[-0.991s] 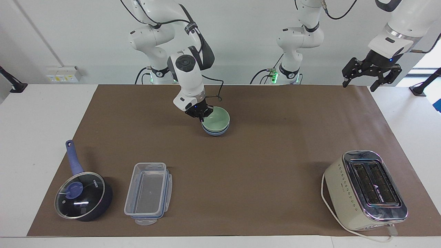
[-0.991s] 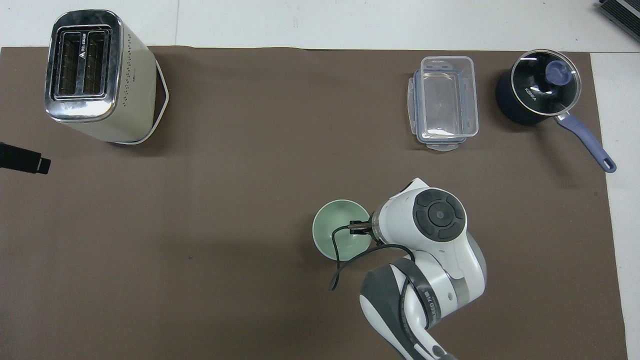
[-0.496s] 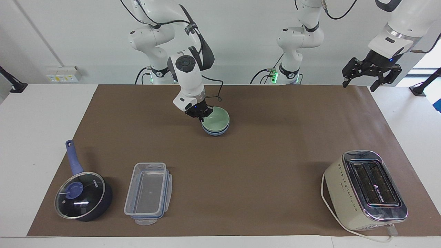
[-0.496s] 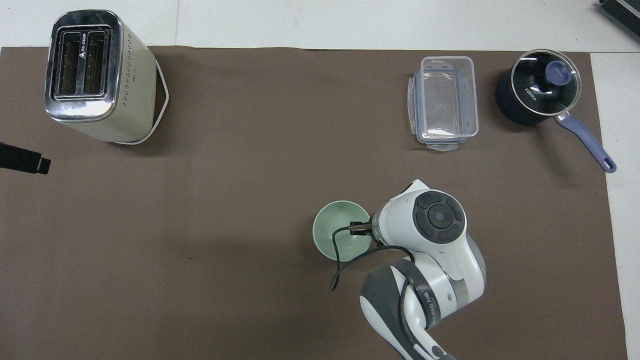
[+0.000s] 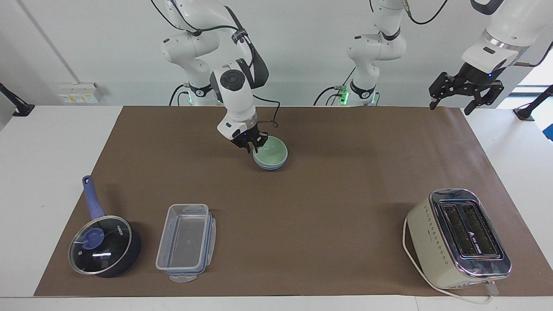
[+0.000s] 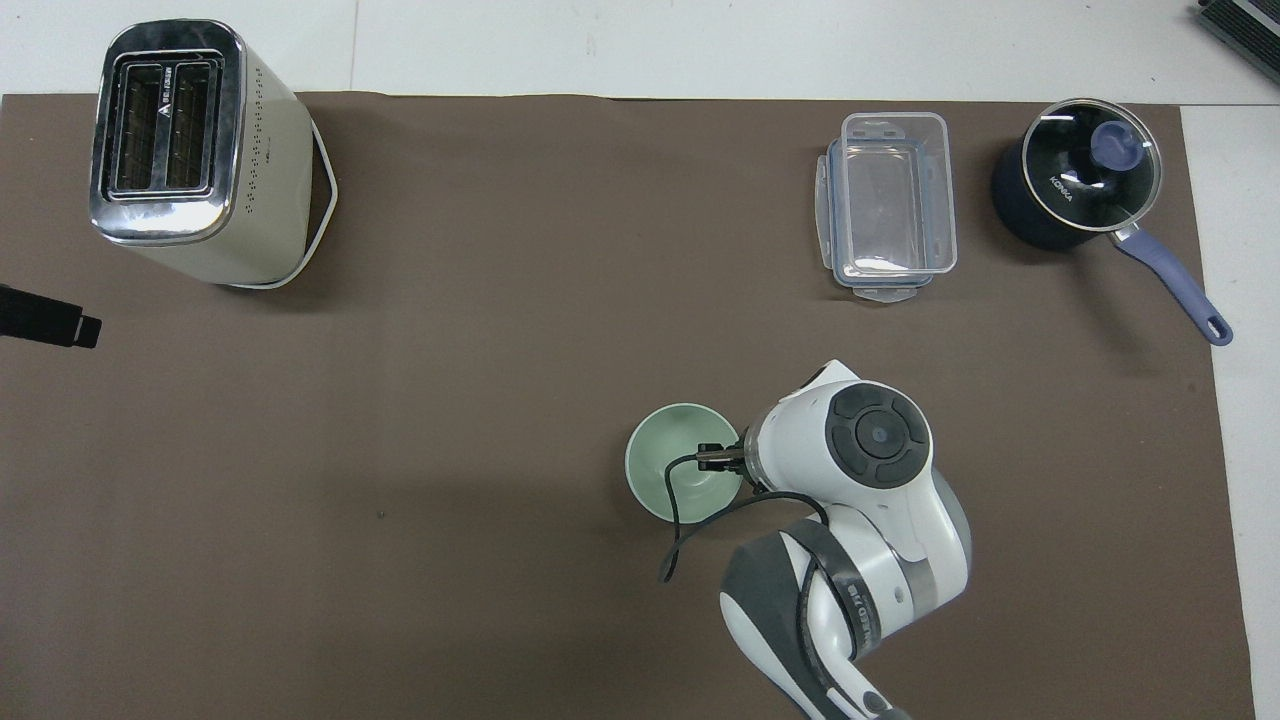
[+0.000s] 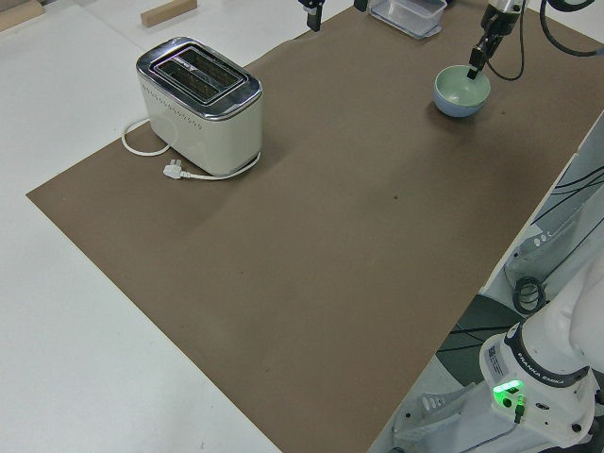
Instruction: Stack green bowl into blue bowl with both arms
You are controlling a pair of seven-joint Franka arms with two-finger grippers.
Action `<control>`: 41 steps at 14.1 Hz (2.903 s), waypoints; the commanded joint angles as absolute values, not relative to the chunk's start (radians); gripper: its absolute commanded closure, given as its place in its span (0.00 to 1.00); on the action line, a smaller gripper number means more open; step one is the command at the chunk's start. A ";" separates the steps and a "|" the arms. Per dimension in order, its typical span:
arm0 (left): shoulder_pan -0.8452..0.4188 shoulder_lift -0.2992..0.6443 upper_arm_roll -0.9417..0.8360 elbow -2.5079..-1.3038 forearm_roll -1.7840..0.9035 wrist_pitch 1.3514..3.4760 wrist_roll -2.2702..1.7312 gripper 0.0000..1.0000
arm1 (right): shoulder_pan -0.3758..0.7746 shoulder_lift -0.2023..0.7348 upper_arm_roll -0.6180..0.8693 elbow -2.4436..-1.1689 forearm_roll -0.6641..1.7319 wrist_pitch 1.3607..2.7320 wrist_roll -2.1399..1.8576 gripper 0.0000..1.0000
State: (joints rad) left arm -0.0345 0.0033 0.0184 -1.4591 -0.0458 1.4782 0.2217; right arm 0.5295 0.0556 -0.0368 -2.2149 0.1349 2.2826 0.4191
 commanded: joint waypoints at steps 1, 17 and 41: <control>-0.028 -0.014 0.015 -1.473 -0.051 1.466 0.213 0.00 | 0.528 0.052 -0.038 -2.198 0.149 2.309 0.428 0.06; -0.028 -0.014 0.015 -1.473 -0.051 1.466 0.213 0.00 | 0.167 -0.077 -0.051 -1.876 0.020 1.804 0.266 0.00; -0.028 -0.014 0.015 -1.473 -0.051 1.466 0.213 0.00 | 0.067 -0.112 -0.104 -1.580 0.008 1.482 0.117 0.00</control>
State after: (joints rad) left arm -0.0345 0.0033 0.0184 -1.4591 -0.0458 1.4782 0.2216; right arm 0.0741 -0.1034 -0.1055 -1.5853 -0.0125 1.4943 0.1425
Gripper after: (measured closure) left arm 0.000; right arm 0.000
